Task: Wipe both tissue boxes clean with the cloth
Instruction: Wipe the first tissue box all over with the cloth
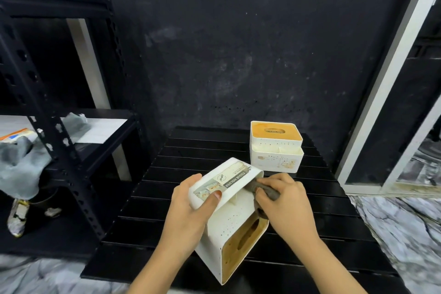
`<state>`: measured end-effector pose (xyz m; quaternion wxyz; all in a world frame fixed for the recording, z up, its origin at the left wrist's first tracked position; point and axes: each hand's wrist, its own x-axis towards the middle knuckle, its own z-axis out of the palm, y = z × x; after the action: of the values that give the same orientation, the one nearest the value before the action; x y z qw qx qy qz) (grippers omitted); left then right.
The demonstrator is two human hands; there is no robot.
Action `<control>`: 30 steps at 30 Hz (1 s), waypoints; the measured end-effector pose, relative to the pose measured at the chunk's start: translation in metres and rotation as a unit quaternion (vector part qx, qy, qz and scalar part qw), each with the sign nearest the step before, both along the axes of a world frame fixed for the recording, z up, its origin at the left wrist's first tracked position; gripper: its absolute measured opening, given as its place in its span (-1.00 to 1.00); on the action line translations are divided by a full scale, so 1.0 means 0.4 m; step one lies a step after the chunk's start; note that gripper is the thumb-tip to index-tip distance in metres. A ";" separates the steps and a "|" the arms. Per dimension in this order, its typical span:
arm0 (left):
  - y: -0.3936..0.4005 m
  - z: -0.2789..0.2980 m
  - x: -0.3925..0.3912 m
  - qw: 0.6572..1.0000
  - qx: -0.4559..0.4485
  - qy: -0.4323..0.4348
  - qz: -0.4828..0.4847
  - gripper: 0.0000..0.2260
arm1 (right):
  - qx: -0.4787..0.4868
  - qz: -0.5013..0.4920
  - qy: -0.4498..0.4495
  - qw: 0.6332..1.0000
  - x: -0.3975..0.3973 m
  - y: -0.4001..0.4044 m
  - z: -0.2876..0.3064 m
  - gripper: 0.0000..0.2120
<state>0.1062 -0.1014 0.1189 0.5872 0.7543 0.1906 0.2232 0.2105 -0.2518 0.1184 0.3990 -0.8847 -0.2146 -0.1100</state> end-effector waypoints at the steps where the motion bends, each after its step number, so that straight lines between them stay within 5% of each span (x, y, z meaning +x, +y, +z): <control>1: -0.004 0.001 -0.001 1.000 0.001 -0.004 0.003 -0.77 | -0.008 -0.003 -0.010 1.000 -0.008 0.003 -0.002 -0.75; 9: -0.006 0.007 -0.005 1.000 0.002 -0.020 -0.007 -0.82 | -0.035 0.055 -0.028 0.997 -0.060 -0.002 -0.002 -0.75; 18: -0.015 0.012 -0.007 1.000 -0.002 -0.013 0.009 -0.79 | -0.049 -0.006 -0.004 0.999 0.019 0.012 0.013 -0.72; 30: -0.017 0.002 -0.006 0.999 -0.002 -0.021 0.026 -0.79 | -0.028 0.082 -0.033 0.996 -0.078 -0.061 -0.006 -0.78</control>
<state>0.1038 -0.1083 0.1197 0.5864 0.7434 0.1977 0.2538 0.1795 -0.2761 0.1162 0.3740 -0.8709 -0.3027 -0.1000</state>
